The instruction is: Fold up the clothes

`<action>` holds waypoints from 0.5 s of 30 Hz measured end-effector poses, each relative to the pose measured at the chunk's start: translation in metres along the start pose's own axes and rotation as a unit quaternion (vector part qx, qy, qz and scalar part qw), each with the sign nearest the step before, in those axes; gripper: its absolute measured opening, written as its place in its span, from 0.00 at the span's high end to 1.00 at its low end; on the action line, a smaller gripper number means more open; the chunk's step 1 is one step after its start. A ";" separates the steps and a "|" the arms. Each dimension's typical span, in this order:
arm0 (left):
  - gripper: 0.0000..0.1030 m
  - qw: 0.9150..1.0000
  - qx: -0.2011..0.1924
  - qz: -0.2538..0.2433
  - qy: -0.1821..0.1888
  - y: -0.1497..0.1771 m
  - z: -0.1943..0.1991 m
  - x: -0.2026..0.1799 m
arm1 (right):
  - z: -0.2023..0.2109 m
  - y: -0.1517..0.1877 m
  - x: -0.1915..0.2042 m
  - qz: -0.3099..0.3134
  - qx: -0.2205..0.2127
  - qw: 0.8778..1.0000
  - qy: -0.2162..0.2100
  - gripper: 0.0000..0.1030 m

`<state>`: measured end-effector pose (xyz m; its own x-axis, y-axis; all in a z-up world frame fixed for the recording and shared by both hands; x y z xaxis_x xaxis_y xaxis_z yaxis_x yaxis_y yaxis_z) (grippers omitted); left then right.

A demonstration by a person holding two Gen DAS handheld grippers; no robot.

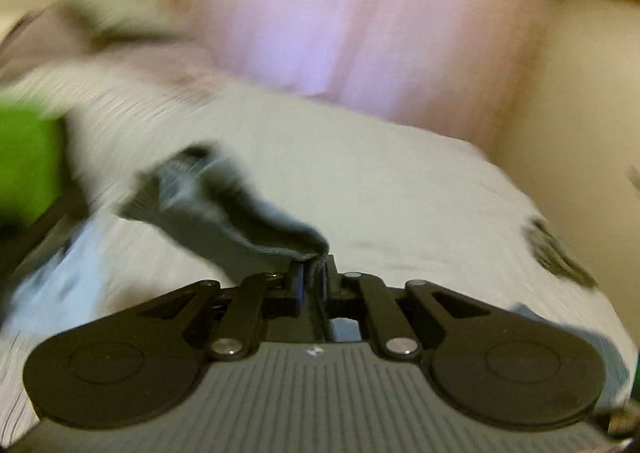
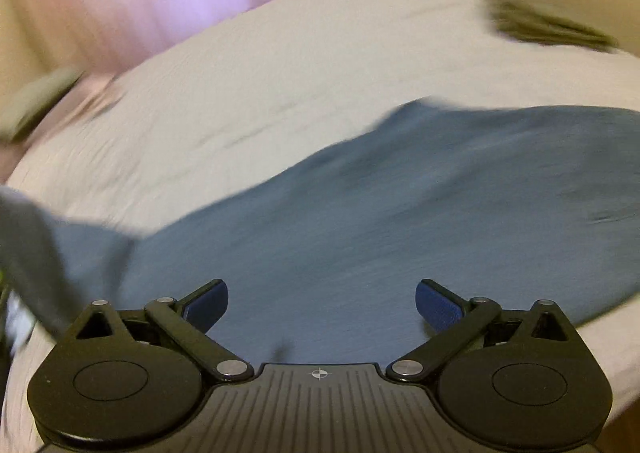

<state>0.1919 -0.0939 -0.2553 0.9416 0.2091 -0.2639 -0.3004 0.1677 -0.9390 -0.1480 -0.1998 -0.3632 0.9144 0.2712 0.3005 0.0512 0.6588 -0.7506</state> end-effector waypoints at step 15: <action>0.82 0.952 0.224 -0.018 0.209 0.183 -0.034 -0.174 | 0.011 -0.049 -0.162 -0.168 -0.032 0.984 -0.052 0.01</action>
<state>-0.0220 -0.1325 -0.3885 0.9028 -0.1895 -0.3860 -0.2141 0.5803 -0.7857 -0.3026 -0.2679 -0.3686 0.7959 0.1190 0.5936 0.3709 0.6791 -0.6335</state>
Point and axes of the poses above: each gripper's, at about its wrist camera, not at the fingertips, and z roughly against the way its jaws point, x to its left, y to its underside, the point moved 6 cm from there along -z, roughly the way its jaws point, and after that the axes turned 14 degrees about -x, right-handed, at the moved point
